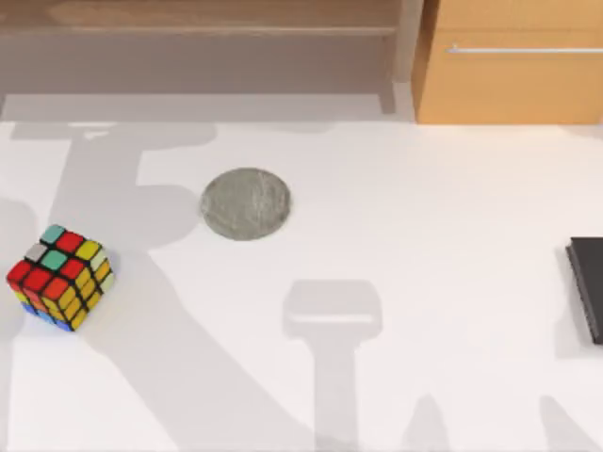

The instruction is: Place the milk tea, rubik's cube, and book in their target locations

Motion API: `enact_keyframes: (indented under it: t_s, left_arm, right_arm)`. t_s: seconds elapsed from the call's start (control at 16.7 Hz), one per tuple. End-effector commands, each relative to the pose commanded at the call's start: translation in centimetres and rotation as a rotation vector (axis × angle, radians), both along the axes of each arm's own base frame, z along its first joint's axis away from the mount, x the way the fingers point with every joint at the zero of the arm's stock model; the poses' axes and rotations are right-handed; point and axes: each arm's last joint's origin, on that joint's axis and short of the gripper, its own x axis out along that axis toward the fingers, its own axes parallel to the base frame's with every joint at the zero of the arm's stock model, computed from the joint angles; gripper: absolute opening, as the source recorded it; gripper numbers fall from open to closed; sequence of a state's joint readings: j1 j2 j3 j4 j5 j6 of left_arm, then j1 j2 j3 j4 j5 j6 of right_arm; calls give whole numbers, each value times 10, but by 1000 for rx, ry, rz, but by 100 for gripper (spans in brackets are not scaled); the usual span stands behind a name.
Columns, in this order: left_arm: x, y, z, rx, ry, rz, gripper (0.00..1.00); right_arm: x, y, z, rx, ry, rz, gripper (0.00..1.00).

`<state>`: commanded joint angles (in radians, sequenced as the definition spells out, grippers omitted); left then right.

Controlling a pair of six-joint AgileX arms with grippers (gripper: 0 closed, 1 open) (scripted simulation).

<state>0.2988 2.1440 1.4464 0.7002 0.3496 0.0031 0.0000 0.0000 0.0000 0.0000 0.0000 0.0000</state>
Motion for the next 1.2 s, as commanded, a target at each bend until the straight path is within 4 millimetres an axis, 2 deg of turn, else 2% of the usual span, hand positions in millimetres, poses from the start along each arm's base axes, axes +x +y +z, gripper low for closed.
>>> enact_keyframes:
  t_s: [0.48,1.2]
  left_arm:
    - [-3,1,2,2,-1,3,0]
    - [-57,3,11,3,-4,3,0]
  right_arm:
    - [0,0,0,0,0,0,100]
    - [0,0,0,0,0,0,100]
